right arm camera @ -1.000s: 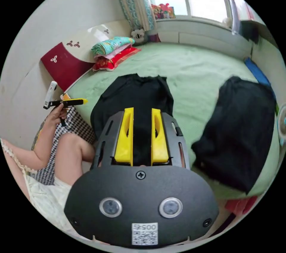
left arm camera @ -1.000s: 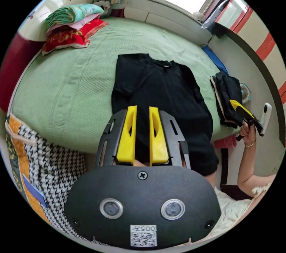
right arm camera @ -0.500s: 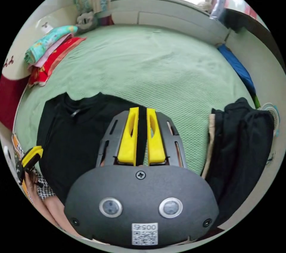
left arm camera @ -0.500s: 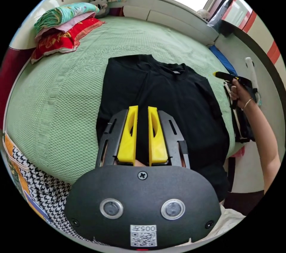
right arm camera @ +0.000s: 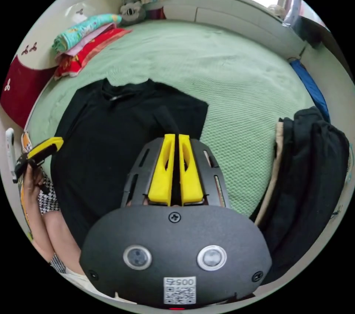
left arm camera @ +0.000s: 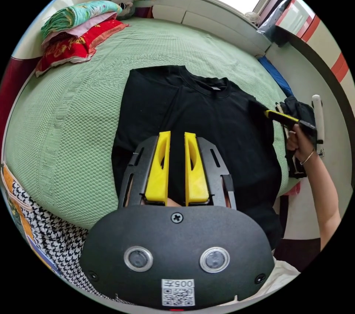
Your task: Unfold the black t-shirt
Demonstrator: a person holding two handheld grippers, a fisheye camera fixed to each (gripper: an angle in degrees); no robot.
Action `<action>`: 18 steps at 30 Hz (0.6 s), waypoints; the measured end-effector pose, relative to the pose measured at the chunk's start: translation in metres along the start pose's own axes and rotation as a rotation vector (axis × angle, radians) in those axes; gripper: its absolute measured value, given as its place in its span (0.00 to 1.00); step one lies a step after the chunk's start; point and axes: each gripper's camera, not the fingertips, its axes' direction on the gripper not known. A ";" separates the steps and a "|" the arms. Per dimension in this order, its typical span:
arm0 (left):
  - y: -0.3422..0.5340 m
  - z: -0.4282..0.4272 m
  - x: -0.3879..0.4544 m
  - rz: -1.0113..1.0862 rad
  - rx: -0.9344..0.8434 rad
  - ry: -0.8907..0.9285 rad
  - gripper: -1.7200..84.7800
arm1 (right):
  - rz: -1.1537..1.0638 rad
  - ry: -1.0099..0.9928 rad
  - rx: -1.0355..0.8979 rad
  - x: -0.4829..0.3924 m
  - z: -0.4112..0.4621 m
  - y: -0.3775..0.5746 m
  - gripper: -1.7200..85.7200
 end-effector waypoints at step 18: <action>-0.014 0.012 -0.039 0.045 0.040 -0.138 0.19 | -0.037 -0.146 0.052 -0.067 0.003 -0.041 0.08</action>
